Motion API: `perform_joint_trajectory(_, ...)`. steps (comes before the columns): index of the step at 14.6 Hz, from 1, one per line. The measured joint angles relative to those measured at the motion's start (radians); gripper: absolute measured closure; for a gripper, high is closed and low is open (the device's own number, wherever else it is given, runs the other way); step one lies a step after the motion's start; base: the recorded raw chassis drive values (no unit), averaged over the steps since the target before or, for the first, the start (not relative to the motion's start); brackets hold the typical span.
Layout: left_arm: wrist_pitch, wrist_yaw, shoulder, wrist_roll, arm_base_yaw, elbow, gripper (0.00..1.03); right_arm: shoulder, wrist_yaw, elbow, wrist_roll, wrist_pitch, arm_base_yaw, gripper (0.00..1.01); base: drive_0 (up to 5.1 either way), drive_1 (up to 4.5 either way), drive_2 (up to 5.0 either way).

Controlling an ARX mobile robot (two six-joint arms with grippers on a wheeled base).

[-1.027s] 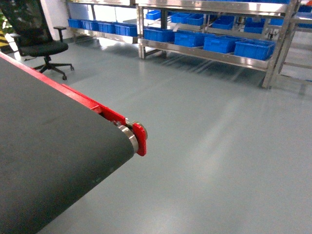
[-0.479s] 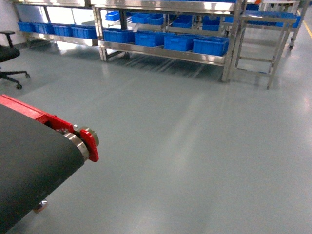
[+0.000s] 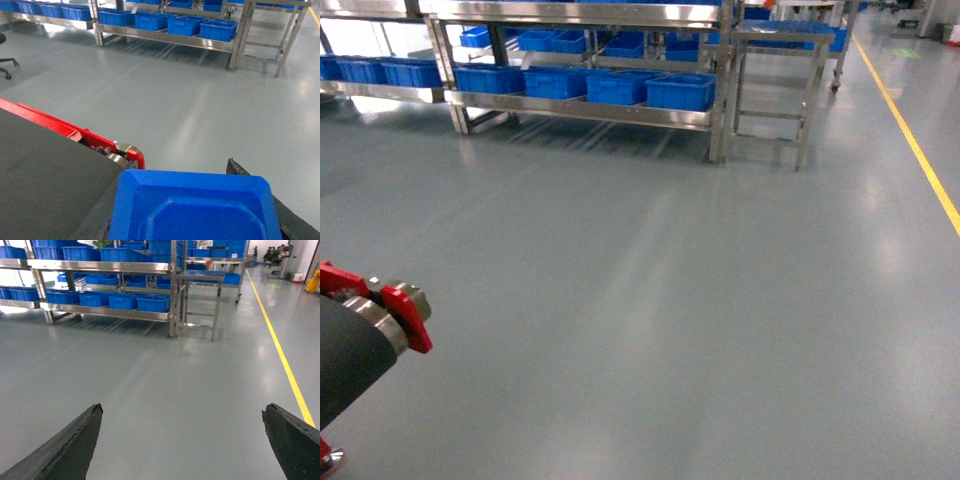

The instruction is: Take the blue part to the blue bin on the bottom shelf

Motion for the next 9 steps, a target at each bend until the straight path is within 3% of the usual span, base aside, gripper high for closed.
perform_joint_trajectory(9,0.000,0.000,0.000,0.000,0.000,0.000,0.59,0.000,0.000,0.000,0.000,0.000,0.000,0.03,-1.5,-1.55,-1.5)
